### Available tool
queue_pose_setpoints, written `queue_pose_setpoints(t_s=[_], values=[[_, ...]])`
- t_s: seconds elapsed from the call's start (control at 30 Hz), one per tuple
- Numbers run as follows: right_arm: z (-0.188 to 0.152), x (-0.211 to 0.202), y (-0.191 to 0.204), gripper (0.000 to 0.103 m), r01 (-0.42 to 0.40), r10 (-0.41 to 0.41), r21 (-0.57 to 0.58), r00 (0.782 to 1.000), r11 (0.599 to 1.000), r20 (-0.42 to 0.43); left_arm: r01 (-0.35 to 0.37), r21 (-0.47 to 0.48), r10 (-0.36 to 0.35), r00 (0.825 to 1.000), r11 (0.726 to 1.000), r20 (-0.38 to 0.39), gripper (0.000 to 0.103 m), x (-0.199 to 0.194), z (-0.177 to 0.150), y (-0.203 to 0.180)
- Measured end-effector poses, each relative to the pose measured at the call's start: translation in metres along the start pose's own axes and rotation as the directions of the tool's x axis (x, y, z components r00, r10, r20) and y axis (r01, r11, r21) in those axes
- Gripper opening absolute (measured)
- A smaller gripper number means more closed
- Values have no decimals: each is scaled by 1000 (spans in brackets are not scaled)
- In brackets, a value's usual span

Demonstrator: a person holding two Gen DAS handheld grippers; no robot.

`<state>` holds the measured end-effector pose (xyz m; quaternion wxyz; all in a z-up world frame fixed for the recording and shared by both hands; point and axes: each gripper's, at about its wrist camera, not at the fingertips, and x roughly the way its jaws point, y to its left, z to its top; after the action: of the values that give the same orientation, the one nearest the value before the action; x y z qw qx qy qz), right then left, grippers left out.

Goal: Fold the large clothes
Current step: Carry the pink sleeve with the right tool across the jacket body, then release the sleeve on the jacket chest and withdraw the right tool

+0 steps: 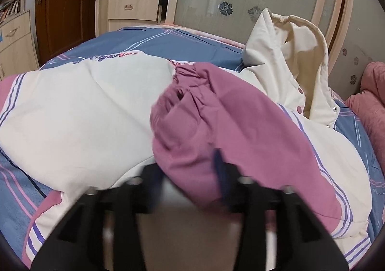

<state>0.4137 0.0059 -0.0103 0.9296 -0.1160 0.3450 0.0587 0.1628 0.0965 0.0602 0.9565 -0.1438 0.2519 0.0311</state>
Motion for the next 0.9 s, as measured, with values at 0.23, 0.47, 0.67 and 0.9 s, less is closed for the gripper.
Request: queue_pose_setpoints(t_s=[0.23,0.47,0.67,0.9], values=[[-7,-75,-24,102,-127,116,97,987,987,108,41,-7,-41,999,999,17,101,-12,0,1],[-50,-198,-78,102,-164,126,155,966,974,227,84,61,-86,996,995,33,101,-40,-11,-13],[-122,-277,-136,102,-79,18,228,965,971,260,115,194,-128,991,974,51,101,-71,-36,-35],[-205,-308,-175,102,-5,-84,321,961,947,262,128,168,-131,991,977,8,101,-71,-60,-41]])
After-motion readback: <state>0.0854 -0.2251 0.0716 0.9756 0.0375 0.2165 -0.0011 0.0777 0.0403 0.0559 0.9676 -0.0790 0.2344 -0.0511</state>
